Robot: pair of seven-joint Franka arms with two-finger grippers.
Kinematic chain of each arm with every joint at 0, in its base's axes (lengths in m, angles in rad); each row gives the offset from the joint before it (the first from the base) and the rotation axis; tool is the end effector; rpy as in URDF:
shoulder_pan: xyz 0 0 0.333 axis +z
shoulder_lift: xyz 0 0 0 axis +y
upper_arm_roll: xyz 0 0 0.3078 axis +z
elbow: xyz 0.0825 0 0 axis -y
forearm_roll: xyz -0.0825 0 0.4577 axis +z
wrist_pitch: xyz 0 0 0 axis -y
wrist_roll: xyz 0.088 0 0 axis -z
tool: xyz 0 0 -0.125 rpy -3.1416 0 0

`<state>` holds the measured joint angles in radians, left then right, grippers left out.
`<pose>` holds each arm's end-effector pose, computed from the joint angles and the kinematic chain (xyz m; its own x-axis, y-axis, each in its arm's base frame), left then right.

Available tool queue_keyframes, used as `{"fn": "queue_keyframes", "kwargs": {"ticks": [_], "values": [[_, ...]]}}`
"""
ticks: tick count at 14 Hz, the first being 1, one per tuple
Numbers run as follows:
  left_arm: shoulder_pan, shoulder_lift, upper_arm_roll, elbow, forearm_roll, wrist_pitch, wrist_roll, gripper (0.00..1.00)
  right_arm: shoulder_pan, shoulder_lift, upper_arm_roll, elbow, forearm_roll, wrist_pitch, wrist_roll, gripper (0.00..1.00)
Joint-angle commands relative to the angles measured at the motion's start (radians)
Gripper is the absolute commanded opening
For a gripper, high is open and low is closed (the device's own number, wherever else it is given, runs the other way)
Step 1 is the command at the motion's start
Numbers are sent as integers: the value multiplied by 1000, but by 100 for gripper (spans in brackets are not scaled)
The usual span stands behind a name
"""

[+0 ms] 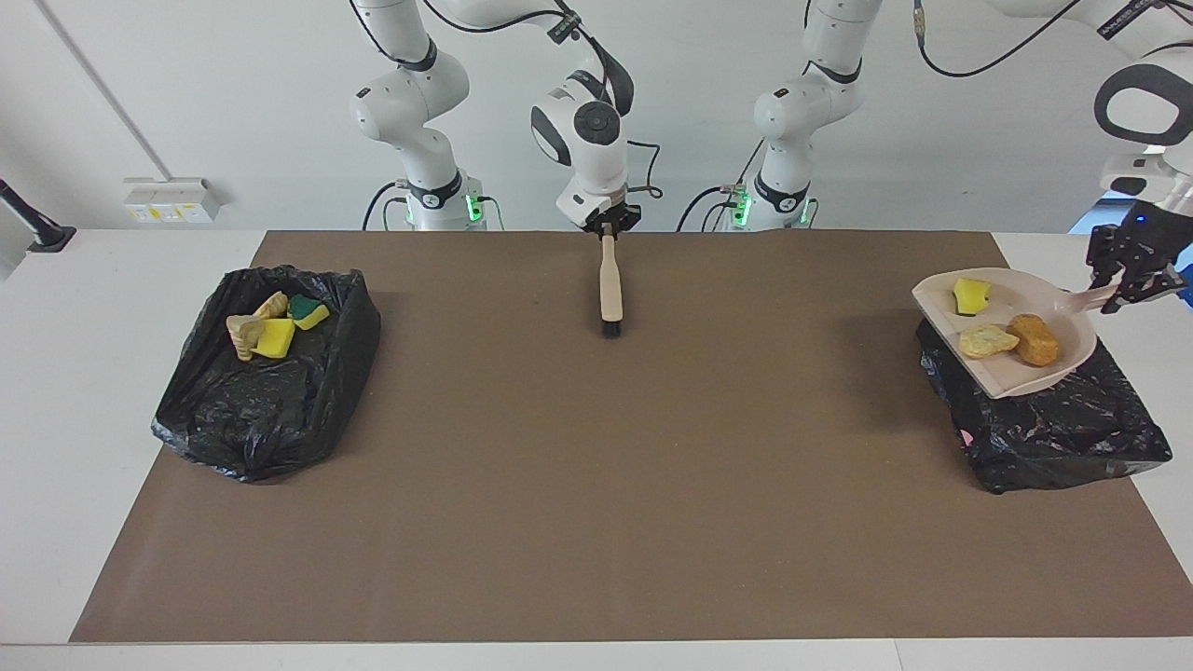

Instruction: Sweep and dump trash in bin

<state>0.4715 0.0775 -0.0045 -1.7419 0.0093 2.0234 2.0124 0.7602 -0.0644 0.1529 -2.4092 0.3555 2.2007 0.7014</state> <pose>0.6082 0.3075 0.4963 0.0307 -0.9951 -0.0944 -0.9837 -0.0133 -0.1794 0.3043 0.4204 0.2498 0.9590 -0.0092 -0.2834 -0.0315 -0.9967 -0.0741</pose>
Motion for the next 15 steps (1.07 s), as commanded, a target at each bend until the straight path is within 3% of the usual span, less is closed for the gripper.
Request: {"fn": "queue_keyframes", "kwargs": {"ticks": [1,5,6,7,8,15], "values": [[87,114,-6,195,84,-36,52,0,2,8,-1,-18,-21,33,-14,0],[84,171,-5,211,409,121,-36,0,4,8,-1,-15,-21,20,-25,0],[79,176,-5,206,523,167,-94,0,2,17,-1,-7,-21,20,-25,16],[65,176,-6,190,626,179,-159,0,2,21,-3,2,-21,20,-25,61],[47,168,-5,170,685,182,-205,0,2,29,-3,22,-23,17,-25,100],[-36,137,-6,182,1102,95,-351,0,-73,64,-13,206,-36,-7,-17,100]]}}
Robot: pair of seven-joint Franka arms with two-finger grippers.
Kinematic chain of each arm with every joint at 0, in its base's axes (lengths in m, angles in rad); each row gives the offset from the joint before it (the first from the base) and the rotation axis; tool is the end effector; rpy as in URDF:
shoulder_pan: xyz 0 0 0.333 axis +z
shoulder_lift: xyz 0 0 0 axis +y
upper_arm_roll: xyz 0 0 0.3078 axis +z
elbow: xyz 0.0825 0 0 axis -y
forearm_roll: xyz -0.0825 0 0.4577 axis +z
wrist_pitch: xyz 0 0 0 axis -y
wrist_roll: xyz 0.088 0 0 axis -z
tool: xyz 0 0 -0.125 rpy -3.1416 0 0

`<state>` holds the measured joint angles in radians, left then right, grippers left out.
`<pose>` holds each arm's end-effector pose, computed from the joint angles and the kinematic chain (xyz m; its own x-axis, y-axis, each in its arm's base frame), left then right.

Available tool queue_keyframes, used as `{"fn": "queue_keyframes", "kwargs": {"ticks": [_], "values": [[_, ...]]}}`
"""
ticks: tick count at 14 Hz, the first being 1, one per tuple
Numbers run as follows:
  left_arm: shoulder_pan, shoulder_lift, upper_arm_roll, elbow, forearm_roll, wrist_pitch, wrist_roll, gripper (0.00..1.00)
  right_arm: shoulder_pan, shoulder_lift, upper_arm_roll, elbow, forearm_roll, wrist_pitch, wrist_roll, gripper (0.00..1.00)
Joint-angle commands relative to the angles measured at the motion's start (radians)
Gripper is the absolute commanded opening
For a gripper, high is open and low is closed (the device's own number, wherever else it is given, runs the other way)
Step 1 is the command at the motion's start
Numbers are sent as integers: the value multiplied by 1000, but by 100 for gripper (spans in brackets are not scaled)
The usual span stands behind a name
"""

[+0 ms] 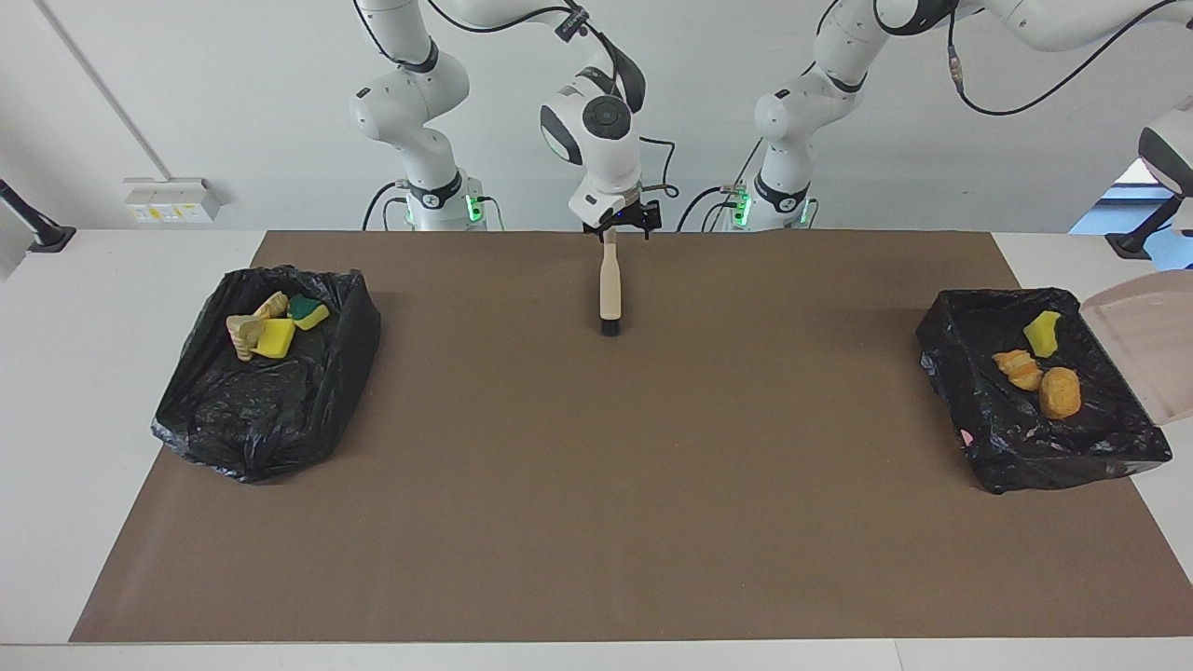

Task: Sweep and dump trash in bin
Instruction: 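Bring the empty dustpan back to the middle of the table with the left gripper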

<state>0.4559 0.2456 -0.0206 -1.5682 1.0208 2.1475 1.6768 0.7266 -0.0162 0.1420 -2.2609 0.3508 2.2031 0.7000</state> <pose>0.6586 0.3612 0.5183 -0.0690 -0.5559 -0.8284 -0.9941 0.1079 0.0104 0.3562 0.4468 0.2946 0.9741 -0.0267 -0.2247 -0.0636 -0.9852 -0.1590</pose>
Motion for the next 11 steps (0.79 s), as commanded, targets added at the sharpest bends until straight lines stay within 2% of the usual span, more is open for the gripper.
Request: {"fn": "queue_keyframes", "kwargs": {"ticks": [1,3,6,9,11], "values": [[-22,-34,7,19,88,-41,-11,0,-71,13,-2,85,-65,-14,-14,100],[-43,-61,-7,19,49,-109,-17,0,-151,2,-2,135,-131,-55,-16,100],[-89,-77,-7,16,-204,-161,-14,0,-240,2,-2,223,-194,-140,-24,100],[-143,-75,-12,-6,-402,-175,-20,0,-369,2,14,296,-279,-203,-72,100],[-213,-75,-10,-56,-481,-178,-64,0,-400,1,10,343,-282,-256,-157,100]]}}
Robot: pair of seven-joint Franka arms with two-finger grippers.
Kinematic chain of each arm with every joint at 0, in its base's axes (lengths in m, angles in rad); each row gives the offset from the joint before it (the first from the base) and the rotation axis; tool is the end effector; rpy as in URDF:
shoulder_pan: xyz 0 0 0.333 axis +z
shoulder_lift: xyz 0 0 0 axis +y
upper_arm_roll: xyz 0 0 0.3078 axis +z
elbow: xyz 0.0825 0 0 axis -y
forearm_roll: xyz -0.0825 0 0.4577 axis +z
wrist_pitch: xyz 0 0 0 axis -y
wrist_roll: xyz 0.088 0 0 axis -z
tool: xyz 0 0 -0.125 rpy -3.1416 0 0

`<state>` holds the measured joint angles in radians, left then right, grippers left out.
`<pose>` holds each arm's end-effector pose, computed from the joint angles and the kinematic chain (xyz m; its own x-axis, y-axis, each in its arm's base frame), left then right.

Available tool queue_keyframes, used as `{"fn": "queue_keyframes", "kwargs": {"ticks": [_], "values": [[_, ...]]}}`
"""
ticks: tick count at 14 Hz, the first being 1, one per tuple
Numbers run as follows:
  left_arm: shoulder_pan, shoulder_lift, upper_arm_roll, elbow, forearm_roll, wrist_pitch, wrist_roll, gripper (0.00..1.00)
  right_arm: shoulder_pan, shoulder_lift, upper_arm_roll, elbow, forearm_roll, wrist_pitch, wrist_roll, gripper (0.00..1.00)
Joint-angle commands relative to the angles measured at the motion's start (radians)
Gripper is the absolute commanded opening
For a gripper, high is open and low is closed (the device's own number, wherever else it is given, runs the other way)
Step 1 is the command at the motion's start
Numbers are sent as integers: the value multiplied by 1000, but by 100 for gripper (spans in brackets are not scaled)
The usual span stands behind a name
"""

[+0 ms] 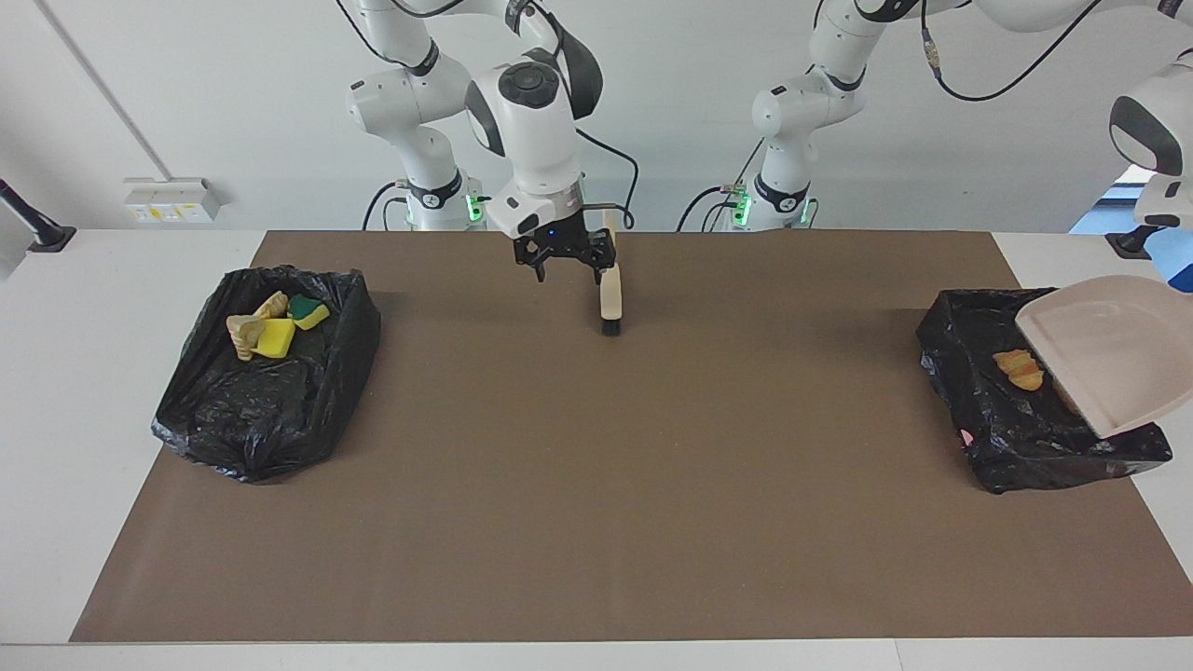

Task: Sweep and dump trash in bin
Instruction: 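Bring the empty dustpan back to the middle of the table with the left gripper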

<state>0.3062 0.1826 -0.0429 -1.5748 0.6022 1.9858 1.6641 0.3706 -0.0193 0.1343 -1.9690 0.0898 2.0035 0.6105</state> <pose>0.6817 0.2322 0.5284 0.0224 -0.8264 -0.5626 -0.9932 0.0457 -0.1067 0.5453 0.3095 0.4298 0.9901 -0.1404 -0.0036 -0.1401 -0.9855 -0.0960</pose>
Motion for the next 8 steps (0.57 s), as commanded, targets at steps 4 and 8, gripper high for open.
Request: {"fn": "queue_keyframes", "kwargs": {"ticks": [4,8], "values": [[-233,-58,11,-262,-171,-13,-567,0,-160,-19,-21,131,-38,-159,-182,100],[-419,1,11,-298,-362,-4,-1079,0,-275,-79,-71,170,-51,-255,-342,100]]}}
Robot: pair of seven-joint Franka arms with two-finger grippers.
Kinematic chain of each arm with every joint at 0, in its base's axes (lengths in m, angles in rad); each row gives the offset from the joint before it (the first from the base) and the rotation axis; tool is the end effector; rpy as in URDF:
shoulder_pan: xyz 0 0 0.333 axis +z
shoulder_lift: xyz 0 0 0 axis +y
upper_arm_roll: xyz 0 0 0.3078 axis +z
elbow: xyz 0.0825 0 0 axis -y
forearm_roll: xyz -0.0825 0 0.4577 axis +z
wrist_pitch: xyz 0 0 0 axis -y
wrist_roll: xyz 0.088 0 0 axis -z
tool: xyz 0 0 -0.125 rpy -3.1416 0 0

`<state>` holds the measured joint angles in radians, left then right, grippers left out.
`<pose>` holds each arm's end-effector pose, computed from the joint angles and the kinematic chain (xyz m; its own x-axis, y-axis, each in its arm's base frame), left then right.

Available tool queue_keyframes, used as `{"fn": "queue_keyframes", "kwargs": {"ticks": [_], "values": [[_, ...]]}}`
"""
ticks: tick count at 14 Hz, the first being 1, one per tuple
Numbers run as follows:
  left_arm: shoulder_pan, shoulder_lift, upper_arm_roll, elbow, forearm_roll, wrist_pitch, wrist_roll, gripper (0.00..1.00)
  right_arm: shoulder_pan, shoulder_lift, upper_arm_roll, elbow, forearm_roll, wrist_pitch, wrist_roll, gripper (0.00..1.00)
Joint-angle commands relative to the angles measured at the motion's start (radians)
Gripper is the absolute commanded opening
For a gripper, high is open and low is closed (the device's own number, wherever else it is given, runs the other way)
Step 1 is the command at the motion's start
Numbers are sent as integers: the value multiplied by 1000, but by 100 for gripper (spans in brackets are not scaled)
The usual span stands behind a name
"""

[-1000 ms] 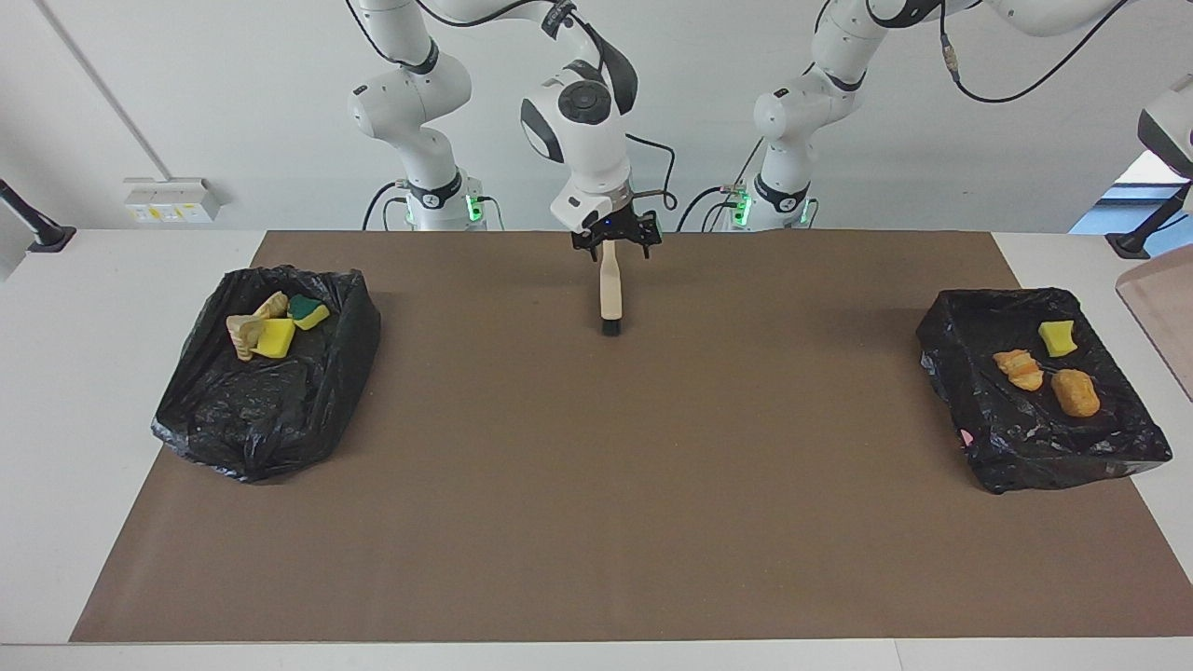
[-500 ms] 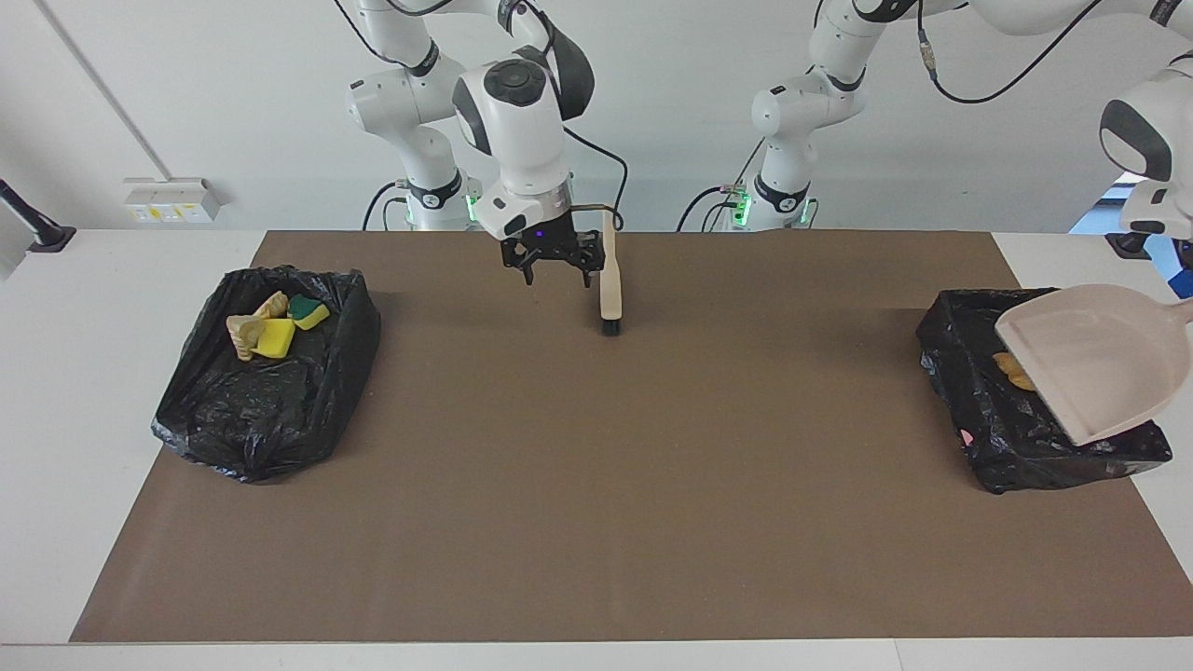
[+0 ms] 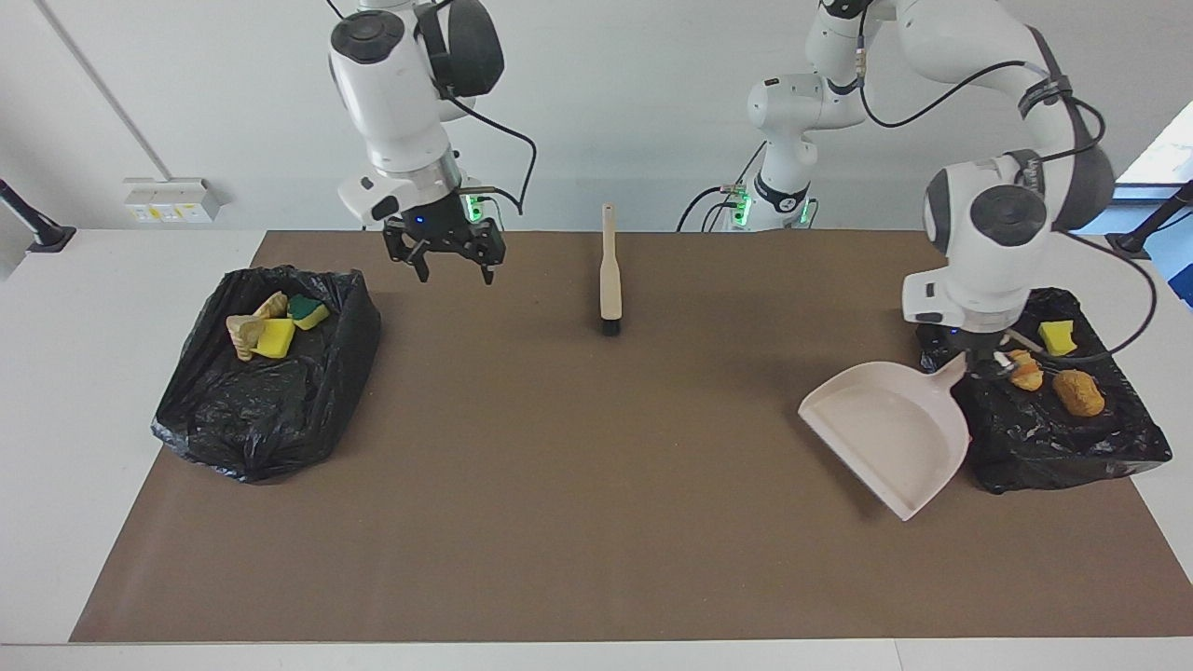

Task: Sweep and dump trash in bin
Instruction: 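Bring the empty dustpan back to the middle of the table with the left gripper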

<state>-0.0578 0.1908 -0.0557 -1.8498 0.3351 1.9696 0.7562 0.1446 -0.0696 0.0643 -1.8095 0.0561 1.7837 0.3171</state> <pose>0.6646 -0.0480 0.3589 0.5290 -0.8082 -0.2588 -0.8485 -0.5089 -0.1453 0.6046 0.1349 0.5291 0.9925 -0.1194 0.0254 -0.1176 -0.9911 -0.0618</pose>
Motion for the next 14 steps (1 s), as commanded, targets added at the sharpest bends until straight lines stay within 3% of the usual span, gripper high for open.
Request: {"fn": "queue_keyframes", "kwargs": {"ticks": [1,4,7,10,12,14], "values": [[-86,1,25,-17,-169,14,-266,0,-51,-30,-32,21,-36,-67,-52,100],[-215,67,25,38,-273,40,-668,0,-45,-39,-110,114,-65,-191,-127,100],[-315,162,27,194,-366,23,-897,0,-48,-36,-179,237,-67,-320,-237,100],[-395,235,25,282,-373,-1,-1073,0,-45,-68,-215,220,-72,-333,-287,100],[-459,338,30,436,-367,-102,-1124,0,-49,-76,-216,203,-75,-340,-286,100],[-481,435,27,556,-370,-118,-1280,0,-51,-76,-238,206,-76,-340,-302,100]]}}
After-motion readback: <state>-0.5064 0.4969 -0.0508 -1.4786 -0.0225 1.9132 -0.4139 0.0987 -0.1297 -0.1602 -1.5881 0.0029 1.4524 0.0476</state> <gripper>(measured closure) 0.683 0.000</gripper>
